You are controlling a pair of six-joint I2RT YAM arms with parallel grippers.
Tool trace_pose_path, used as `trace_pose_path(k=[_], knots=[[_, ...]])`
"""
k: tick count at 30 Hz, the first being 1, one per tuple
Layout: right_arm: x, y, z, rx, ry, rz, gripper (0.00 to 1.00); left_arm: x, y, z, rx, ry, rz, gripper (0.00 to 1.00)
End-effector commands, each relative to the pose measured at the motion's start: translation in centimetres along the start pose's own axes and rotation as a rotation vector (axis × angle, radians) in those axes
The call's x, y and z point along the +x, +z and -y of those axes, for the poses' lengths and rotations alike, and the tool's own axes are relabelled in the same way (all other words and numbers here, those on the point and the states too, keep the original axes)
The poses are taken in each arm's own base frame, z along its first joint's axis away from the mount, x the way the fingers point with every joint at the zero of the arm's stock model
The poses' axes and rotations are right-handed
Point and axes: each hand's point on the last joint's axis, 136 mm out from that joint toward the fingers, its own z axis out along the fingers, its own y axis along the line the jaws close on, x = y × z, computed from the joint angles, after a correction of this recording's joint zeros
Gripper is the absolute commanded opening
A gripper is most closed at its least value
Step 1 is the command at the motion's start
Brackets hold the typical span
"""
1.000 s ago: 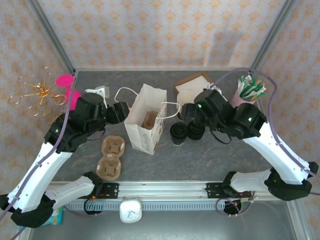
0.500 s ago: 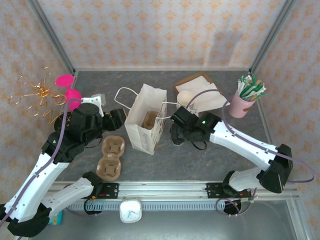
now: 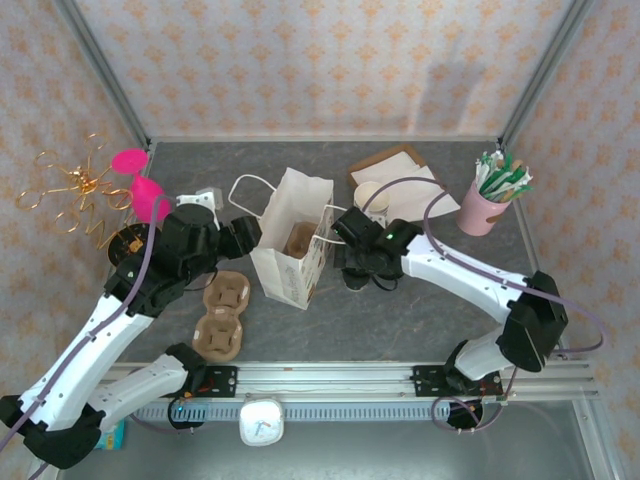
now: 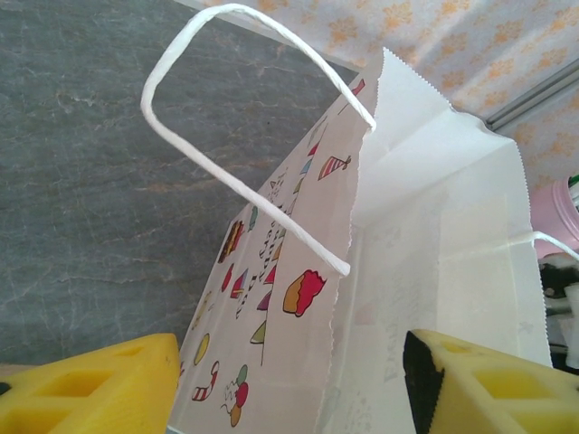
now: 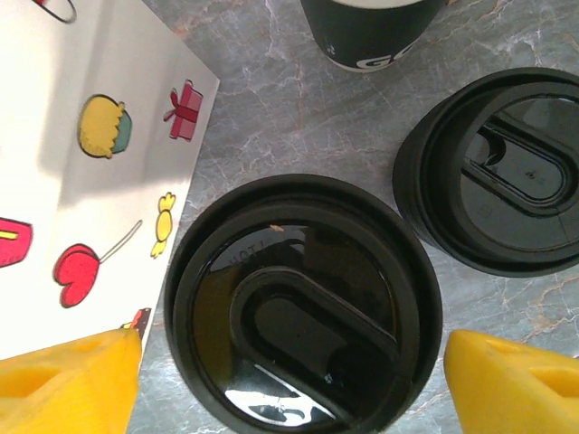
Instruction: Pack the takeout coffee
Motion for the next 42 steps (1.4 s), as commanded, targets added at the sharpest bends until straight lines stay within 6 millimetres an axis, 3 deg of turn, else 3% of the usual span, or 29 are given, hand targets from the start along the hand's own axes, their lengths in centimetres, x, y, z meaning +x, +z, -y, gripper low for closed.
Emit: trace_pose_path(k=[1, 15, 29, 38, 42], knots=[[-1.0, 0.4, 0.1, 0.024, -0.012, 0.029, 0.83, -0.1, 0.3, 0.7, 0.031, -0.002, 0.005, 0.66], [-1.4, 1.9, 0.5, 0.088, -0.047, 0.011, 0.80, 0.2, 0.7, 0.5, 0.023, -0.008, -0.008, 0.66], [0.8, 2.3, 2.1, 0.128, -0.074, -0.067, 0.73, 0.4, 0.9, 0.4, 0.020, -0.016, -0.017, 0.67], [-0.6, 0.0, 1.3, 0.080, -0.057, -0.027, 0.68, 0.3, 1.0, 0.1, -0.004, -0.021, -0.023, 0.66], [-1.0, -1.3, 2.0, 0.099, -0.054, -0.007, 0.67, 0.0, 0.7, 0.3, 0.004, -0.021, -0.017, 0.67]])
